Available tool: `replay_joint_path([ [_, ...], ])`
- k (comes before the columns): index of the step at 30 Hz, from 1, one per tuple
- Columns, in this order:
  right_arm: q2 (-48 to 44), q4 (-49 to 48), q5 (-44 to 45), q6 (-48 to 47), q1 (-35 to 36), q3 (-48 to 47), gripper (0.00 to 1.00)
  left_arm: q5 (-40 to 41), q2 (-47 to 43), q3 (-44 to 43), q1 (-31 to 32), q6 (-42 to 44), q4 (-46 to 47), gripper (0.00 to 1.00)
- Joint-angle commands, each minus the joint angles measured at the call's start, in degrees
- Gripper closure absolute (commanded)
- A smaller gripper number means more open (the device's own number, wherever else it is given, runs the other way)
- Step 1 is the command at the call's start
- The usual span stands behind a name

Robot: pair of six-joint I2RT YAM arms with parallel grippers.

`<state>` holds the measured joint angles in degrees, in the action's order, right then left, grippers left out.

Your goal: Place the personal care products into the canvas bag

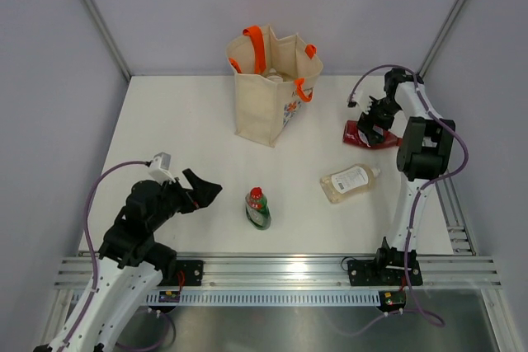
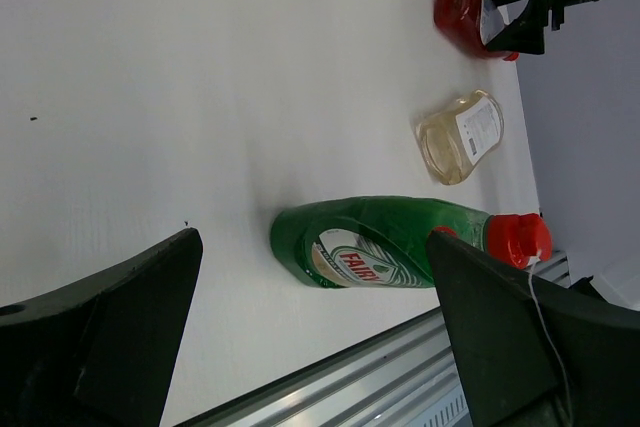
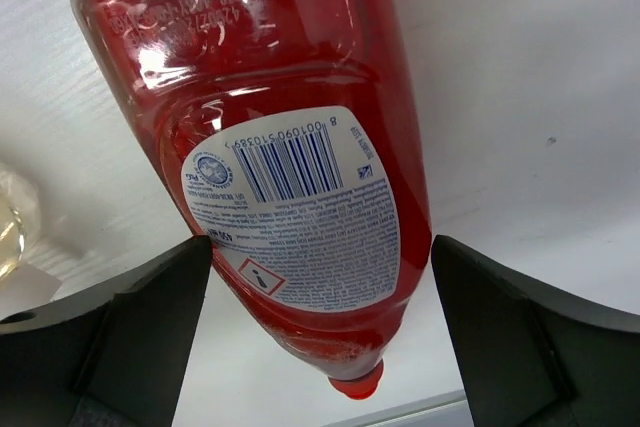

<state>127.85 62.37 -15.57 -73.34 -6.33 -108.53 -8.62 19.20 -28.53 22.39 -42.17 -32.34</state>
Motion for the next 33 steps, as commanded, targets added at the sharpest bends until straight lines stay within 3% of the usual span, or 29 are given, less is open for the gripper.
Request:
replay_joint_path([
  [1,3.4,0.1,2.8,-1.0,1.2,-3.9,0.01,-1.8,0.0,-1.2,-0.2,-1.0,2.0,0.01],
  [2,4.2,0.5,3.3,-0.8,1.4,-4.3,0.01,-1.8,-0.3,-1.2,-0.2,-1.1,1.9,0.01],
  [5,5.1,0.5,4.3,0.3,2.2,-4.4,0.14,-1.8,-0.9,-1.0,-0.2,-1.6,2.0,0.01],
  [10,2.8,-1.8,3.7,1.6,3.0,-0.7,0.12,-2.3,-1.3,-0.8,-0.2,-2.1,2.3,0.01],
  [17,-1.9,-5.3,4.1,6.6,5.4,8.1,0.30,-3.2,-1.4,-0.9,-0.2,-2.8,2.7,0.01],
  [24,-9.4,-18.4,4.6,18.0,6.1,19.3,0.54,-4.4,-3.0,-0.4,-0.2,-4.1,2.5,0.01],
  [33,-23.3,-34.1,7.3,28.2,8.0,36.1,0.78,-5.4,-2.8,-1.1,-0.2,-3.4,3.1,0.01],
])
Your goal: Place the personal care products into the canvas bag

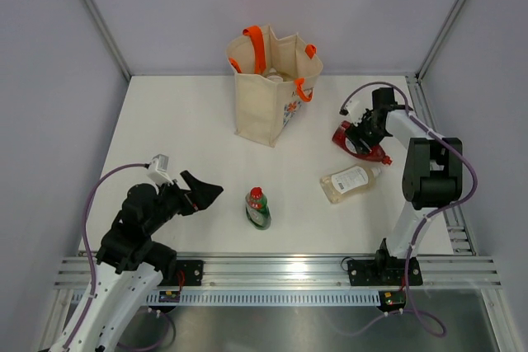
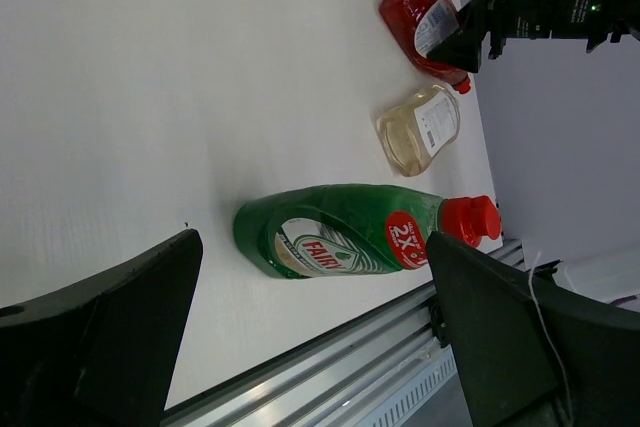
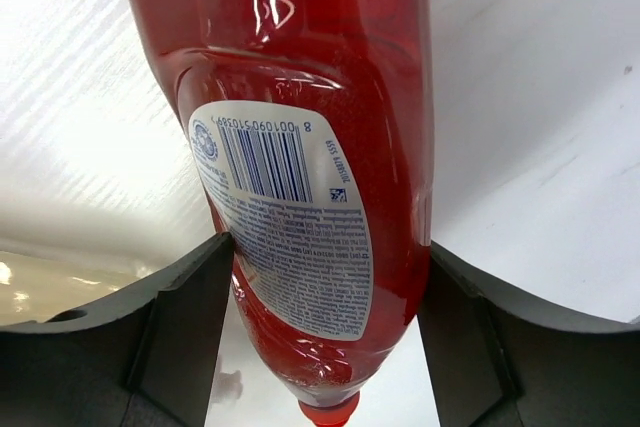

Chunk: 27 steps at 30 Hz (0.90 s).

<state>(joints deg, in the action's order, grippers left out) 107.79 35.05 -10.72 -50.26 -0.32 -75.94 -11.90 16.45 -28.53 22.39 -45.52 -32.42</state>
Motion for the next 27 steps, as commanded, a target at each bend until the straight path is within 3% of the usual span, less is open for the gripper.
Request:
replay_joint_path([
  [1,-5.4,-7.6,3.3,6.2,2.8,6.0,0.79,-2.2,0.0,-1.2,-0.2,0.0,3.3,0.01],
  [3,-7.2,-12.1,6.2,8.4,4.2,8.8,0.84,-2.5,0.0,-0.8,-0.2,-0.4,3.7,0.01],
  [4,-8.4,-13.4,10.2,10.9,5.1,11.0,0.92,-2.6,0.1,-0.6,-0.2,-0.4,3.9,0.01],
  [9,-11.7,-17.5,14.5,14.6,9.1,17.3,0.94,-3.0,0.3,-0.5,-0.2,-0.7,4.0,0.01],
  [13,-15.5,-17.1,16.7,17.6,11.0,20.4,0.84,-3.0,-0.4,-0.2,-0.2,-1.0,3.9,0.01],
  [17,-18.0,-14.5,12.1,18.4,11.7,21.7,0.77,-3.1,-0.7,0.0,-0.2,-1.2,3.7,0.01],
  [21,-19.5,-11.3,7.5,18.6,12.5,22.5,0.60,-3.3,-1.0,0.1,-0.2,-1.2,3.8,0.01],
  [27,-16.4,-6.7,1.5,17.9,12.4,20.4,0.45,-3.4,-0.6,-0.6,-0.2,-0.9,3.5,0.01],
])
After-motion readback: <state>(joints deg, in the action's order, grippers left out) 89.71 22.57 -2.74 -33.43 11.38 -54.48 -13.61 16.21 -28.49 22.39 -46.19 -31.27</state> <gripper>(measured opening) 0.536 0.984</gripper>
